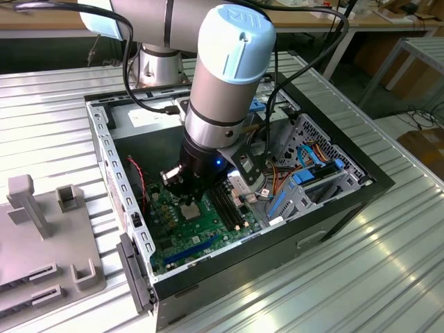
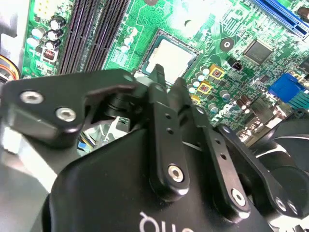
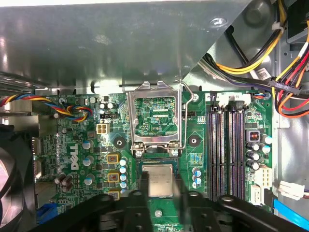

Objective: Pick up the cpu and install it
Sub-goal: 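Place the cpu into insertion slot, then close the cpu cover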

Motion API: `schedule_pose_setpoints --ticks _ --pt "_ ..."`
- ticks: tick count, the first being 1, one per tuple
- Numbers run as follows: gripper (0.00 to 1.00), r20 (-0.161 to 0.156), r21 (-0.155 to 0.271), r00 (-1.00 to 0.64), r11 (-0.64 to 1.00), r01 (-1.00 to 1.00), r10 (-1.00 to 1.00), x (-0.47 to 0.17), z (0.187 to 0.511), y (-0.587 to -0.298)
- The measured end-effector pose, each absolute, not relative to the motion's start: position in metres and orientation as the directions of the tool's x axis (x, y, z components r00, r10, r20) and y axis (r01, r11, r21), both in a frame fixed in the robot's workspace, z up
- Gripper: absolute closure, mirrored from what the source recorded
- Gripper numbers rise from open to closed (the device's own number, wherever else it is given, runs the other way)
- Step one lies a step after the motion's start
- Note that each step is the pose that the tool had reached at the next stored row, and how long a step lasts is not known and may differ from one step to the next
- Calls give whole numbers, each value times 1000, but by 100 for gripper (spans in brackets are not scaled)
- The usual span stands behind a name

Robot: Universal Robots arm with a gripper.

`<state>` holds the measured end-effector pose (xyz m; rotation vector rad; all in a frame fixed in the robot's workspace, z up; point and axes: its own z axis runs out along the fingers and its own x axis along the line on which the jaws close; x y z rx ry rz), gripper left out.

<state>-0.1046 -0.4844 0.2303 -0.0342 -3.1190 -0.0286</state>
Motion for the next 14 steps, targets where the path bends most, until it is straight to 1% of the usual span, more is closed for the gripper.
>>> schedule_pose_setpoints --ticks 3,14 --pt "87 22 18 -1000 1000 22 22 -105 230 -484" --pt "87 22 18 -1000 1000 22 22 -105 231 -484"
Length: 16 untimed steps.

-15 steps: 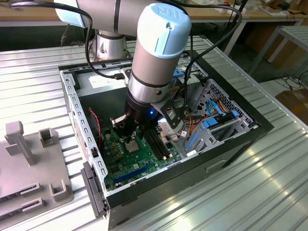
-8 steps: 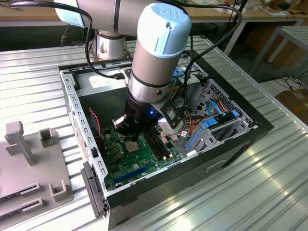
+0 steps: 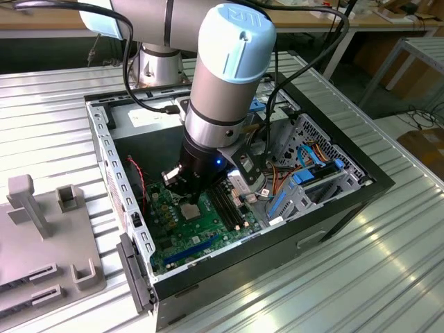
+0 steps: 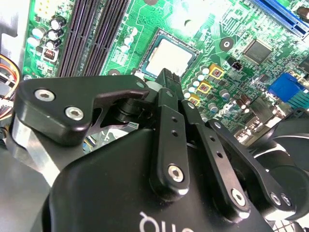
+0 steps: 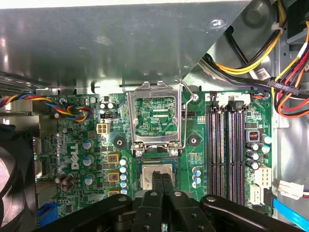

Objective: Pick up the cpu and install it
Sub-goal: 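Close the cpu cover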

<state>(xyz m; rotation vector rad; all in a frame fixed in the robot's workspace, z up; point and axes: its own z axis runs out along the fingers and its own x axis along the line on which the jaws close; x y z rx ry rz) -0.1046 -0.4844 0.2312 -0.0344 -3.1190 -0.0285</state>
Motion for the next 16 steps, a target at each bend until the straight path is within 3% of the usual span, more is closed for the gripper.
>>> schedule_pose_setpoints --ticks 13,16 --pt "87 23 18 -999 1000 24 23 -87 232 -484" --pt "87 23 18 -999 1000 24 23 -87 248 -483"
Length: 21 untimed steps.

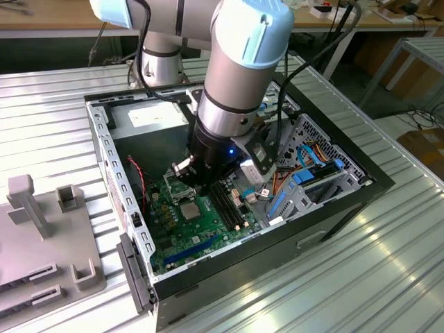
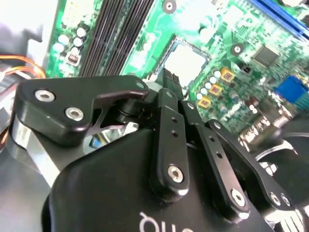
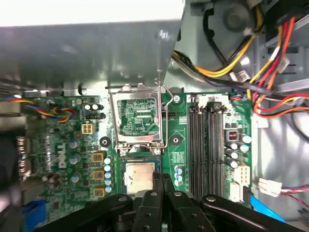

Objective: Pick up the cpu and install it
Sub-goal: 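Close the cpu cover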

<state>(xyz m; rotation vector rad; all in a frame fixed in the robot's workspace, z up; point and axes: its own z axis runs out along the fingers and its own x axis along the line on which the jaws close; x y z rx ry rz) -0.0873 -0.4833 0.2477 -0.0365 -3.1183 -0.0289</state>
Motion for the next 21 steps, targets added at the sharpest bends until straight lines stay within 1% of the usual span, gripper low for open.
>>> schedule_pose_setpoints --ticks 1,7,21 --pt "87 23 18 -999 1000 24 23 -87 254 -482" --pt "87 24 18 -1000 1000 5 5 -87 254 -481" --pt "87 24 18 -961 961 -274 -275 -87 252 -481"
